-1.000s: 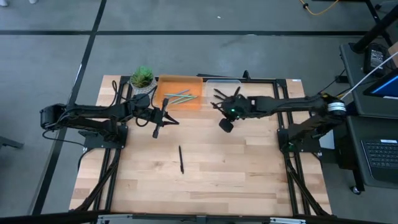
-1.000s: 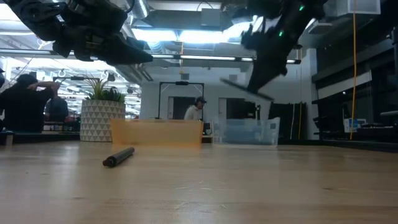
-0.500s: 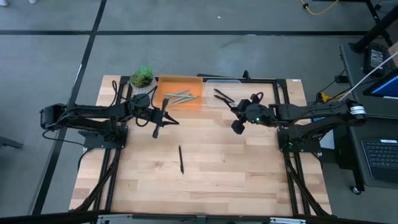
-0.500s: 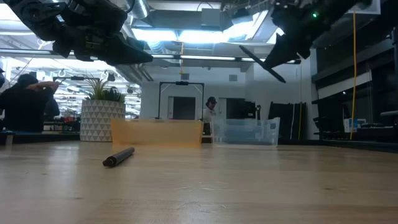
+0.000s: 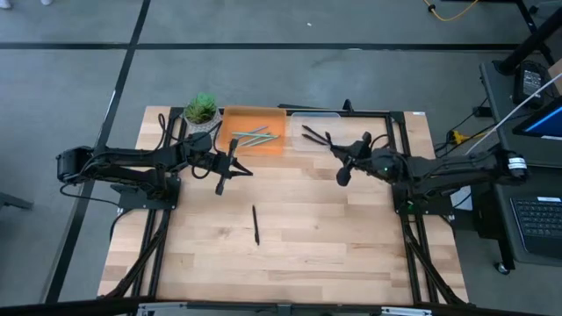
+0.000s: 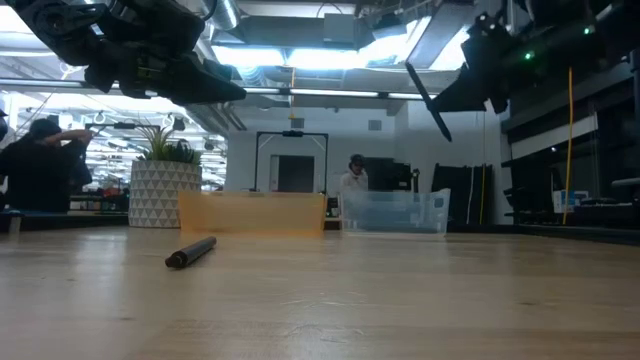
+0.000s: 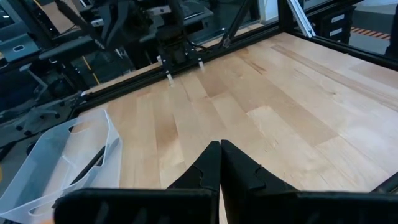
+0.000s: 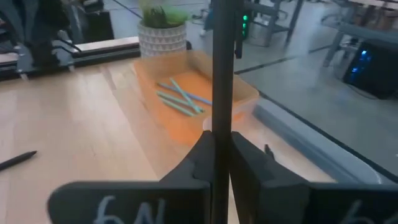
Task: Sort pens & pencils
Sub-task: Put the black pen into the transparent bin
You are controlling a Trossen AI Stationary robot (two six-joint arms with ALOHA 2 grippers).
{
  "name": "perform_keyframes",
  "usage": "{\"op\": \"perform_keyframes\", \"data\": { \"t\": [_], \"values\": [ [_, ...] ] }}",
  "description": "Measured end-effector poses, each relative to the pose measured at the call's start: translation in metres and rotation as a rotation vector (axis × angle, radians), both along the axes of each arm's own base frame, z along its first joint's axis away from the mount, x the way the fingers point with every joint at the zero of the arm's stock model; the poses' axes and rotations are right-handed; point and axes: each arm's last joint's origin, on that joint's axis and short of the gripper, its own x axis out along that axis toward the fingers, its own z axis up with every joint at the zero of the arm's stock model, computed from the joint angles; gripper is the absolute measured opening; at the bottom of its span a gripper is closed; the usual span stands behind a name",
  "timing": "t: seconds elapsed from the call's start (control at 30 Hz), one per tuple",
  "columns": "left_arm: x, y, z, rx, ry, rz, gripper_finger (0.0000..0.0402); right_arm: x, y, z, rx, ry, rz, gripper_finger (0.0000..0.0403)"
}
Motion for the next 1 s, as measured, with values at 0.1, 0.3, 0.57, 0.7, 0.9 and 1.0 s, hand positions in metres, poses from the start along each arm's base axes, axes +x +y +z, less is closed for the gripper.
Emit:
{"op": "perform_keyframes", "data": {
  "t": [0.1,0.3,0.57,0.7,0.9,1.0],
  "values": [
    [0.0,0.0,0.001,0.002,-0.007,0.0,0.0,-0.001,-0.008,-0.003,-0.006,-0.022,0.019,0.0029],
    [0.0,0.0,0.001,0.004,-0.013,0.0,0.0,-0.004,-0.029,0.001,-0.036,-0.056,-0.004,0.0029],
    [0.0,0.0,0.002,0.005,-0.014,0.0,0.0,-0.005,-0.061,-0.005,-0.035,-0.051,-0.02,0.0029],
    [0.0,0.0,0.002,0.006,-0.015,0.001,0.0,-0.001,-0.078,-0.012,-0.031,-0.061,-0.016,0.0029],
    [0.0,0.0,0.002,0.009,-0.015,0.0,0.0,0.011,-0.105,-0.021,0.016,-0.004,0.003,0.0029],
    [0.0,0.0,0.002,0.009,-0.015,0.0,0.0,0.022,-0.116,-0.02,0.008,0.022,0.014,0.0029]
  ]
}}
